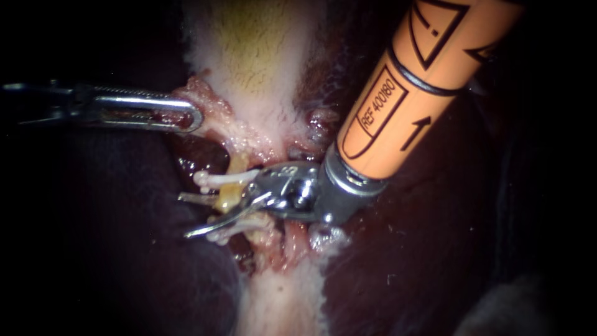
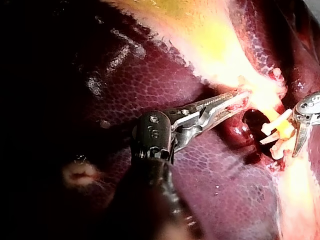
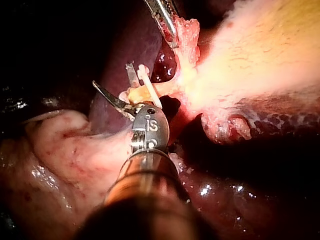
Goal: Go to the cutting position left tube
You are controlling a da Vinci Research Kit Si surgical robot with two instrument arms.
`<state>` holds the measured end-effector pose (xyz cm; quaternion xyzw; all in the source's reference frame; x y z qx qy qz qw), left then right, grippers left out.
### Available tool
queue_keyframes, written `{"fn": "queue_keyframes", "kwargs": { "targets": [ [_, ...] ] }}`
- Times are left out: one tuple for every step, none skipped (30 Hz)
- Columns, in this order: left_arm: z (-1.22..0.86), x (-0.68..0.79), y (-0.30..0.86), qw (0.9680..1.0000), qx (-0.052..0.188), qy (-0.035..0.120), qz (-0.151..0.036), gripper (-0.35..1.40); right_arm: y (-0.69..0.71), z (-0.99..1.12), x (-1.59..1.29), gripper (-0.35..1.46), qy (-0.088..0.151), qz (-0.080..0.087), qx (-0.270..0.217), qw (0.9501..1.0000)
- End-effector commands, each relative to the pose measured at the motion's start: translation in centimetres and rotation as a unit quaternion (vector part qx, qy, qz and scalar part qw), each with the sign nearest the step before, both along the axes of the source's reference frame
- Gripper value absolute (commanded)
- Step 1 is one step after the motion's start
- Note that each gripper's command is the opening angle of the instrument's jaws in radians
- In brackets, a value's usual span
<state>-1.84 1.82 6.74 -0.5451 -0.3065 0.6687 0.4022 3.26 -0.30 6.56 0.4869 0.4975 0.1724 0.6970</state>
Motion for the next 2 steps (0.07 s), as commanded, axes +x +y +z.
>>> {"fn": "queue_keyframes", "kwargs": {
  "targets": [
    [0.00,0.00,0.00,1.0000,0.000,0.000,0.000,-0.35,0.00,0.00,0.00,1.30,0.000,0.000,0.000,1.0000],
    [0.00,0.00,0.00,1.0000,0.000,0.000,0.000,-0.35,0.00,0.00,0.00,1.30,0.000,0.000,0.000,1.0000]
  ]
}}
